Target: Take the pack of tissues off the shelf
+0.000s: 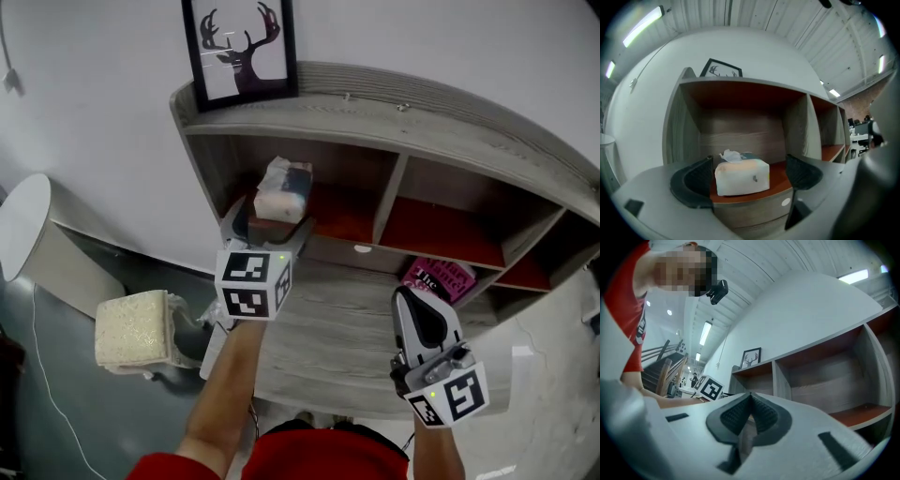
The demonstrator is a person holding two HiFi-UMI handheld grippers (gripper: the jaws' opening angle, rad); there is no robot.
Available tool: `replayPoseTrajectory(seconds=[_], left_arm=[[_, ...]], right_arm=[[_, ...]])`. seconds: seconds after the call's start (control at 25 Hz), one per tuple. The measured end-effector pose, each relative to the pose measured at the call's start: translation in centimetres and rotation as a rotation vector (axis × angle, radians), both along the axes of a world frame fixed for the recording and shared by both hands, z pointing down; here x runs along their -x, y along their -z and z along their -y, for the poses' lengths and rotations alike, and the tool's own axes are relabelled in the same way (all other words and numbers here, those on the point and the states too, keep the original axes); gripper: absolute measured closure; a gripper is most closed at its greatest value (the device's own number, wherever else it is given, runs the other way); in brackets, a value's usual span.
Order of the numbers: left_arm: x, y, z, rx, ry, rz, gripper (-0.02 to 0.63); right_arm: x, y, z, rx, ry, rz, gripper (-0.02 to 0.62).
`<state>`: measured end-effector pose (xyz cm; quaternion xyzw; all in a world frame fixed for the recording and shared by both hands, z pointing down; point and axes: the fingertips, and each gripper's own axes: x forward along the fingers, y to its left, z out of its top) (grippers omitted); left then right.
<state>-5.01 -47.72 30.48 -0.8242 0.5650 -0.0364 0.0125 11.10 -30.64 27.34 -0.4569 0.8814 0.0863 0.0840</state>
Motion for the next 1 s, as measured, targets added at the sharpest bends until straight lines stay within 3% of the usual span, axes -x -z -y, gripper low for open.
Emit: replayPoseTrajectory(seconds=[0.16,0.48,1.0], left_arm=[[0.4,-1.2,2.2,0.052,0.051,0.019,0.152],[-0.1,-3.4,4.2,0.133,0.06,0.033,0.152],[0.5,-3.1,3.8,0.118,0.079,0.026,0.179]], right_arm=[[-0.8,-0.2,1.2,0.003,0.008,-0.004,0.591],[-1.5,-0.9,2.2,0.02,0.013,-0.014,0.591],[-1.9,-1.7,2.2,0.037,0.011,0.0,0.591]])
